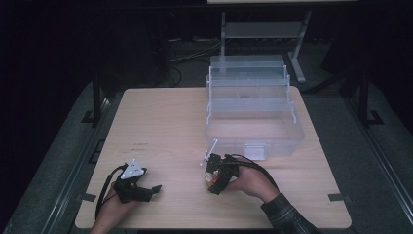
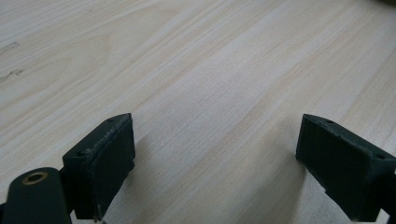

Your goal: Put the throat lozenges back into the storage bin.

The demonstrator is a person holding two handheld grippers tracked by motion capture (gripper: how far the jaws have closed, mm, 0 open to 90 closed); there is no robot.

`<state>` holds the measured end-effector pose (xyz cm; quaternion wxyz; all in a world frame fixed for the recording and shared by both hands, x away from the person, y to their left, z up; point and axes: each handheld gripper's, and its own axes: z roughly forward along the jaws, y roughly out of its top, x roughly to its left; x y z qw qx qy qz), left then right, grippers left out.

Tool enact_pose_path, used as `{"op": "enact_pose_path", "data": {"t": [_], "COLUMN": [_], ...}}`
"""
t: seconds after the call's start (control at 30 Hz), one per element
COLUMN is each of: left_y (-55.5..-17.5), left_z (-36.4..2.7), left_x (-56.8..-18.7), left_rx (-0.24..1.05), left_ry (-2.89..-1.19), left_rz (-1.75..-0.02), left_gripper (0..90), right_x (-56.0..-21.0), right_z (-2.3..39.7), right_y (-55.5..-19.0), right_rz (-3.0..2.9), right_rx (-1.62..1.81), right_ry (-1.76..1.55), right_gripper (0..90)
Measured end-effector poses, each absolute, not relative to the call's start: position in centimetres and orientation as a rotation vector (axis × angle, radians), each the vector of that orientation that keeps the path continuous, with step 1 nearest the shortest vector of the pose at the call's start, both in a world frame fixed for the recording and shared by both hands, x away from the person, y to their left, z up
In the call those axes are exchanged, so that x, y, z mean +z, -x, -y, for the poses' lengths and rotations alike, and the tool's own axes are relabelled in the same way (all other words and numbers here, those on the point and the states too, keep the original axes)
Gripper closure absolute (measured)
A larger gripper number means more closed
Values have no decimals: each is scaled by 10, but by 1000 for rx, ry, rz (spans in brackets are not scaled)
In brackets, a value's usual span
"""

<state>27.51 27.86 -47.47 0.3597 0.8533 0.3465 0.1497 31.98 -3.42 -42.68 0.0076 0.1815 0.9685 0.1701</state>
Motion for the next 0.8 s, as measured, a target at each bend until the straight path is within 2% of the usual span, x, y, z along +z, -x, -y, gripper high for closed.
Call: {"op": "enact_pose_path", "data": {"t": [0.8], "left_y": [-275], "left_z": [-278], "left_x": [-475], "left_rx": [386], "left_ry": [-2196], "left_rz": [-896], "left_gripper": [108], "right_x": [-402], "right_z": [42], "right_y": [-318], "right_rz": [-3011], "right_rx": [563], "right_ry": [-552], "right_gripper": [196]}}
